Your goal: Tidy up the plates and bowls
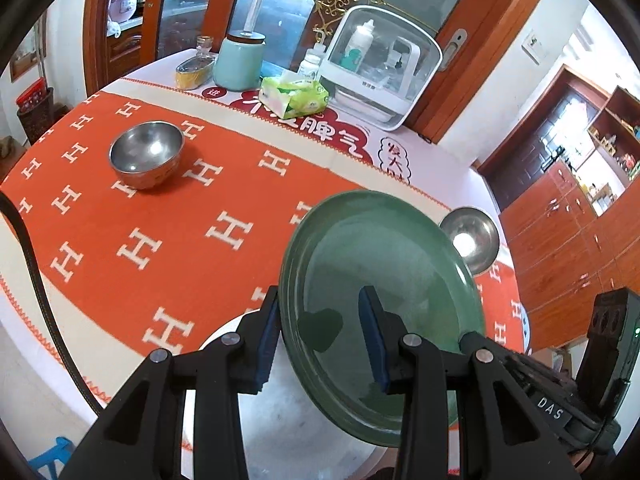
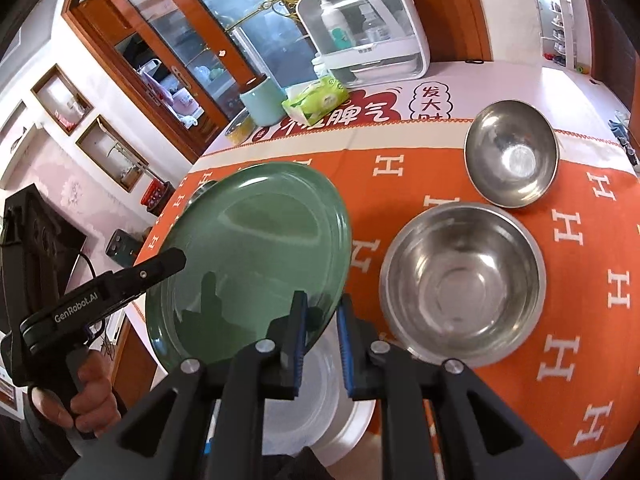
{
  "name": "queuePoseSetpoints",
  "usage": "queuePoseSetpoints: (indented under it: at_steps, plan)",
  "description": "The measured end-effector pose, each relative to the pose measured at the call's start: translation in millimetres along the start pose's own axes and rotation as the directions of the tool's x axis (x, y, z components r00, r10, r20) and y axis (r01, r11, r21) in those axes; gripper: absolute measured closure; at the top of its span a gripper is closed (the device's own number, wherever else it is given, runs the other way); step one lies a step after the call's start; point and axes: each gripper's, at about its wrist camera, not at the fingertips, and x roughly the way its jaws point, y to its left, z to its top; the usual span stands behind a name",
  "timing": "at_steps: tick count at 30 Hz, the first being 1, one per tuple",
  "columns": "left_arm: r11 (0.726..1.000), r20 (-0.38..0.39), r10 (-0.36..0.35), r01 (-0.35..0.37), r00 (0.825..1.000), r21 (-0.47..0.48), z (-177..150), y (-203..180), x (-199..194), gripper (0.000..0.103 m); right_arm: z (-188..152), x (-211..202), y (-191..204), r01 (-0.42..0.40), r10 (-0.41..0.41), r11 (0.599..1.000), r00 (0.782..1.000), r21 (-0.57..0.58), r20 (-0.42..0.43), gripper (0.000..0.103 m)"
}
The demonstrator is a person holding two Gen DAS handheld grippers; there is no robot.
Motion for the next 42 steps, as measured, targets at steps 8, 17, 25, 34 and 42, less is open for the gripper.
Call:
queuePoseSetpoints:
  at_steps: [8, 17, 25, 34, 42]
  plan:
    - [0.999, -0.088, 0.021, -0.018, 0.996, 0.037, -4.9, 16.7, -9.3, 0.066, -16.9, 1.3, 25.0, 0.041, -0.041, 0.999, 0.999, -0.002, -0.017, 0.089]
    - [0.993, -0.261, 0.03, 0.001, 0.965, 0.117, -15.4, 29.0, 8.3, 0.066, -41.5, 9.5, 30.7, 0.093, -0.089, 0.993, 0.994, 0.069, -0.059, 0.089]
    - [0.976, -0.388, 0.05, 0.037, 0.92, 0.214, -27.3, 29.7, 28.6, 0.066, -61.8, 17.8, 26.6, 0.147, -0.132, 0.976, 0.986, 0.161, -0.104, 0.088]
    - [0.964, -0.49, 0.057, 0.08, 0.87, 0.254, -41.1, 38.3, 50.7, 0.066, -77.9, 30.8, 22.6, 0.207, -0.174, 0.952, 0.972, 0.226, -0.155, 0.088]
    - [0.945, -0.531, 0.092, 0.095, 0.843, 0.314, -46.8, 38.8, 66.0, 0.066, -88.5, 45.3, 22.2, 0.254, -0.208, 0.934, 0.958, 0.251, -0.198, 0.088]
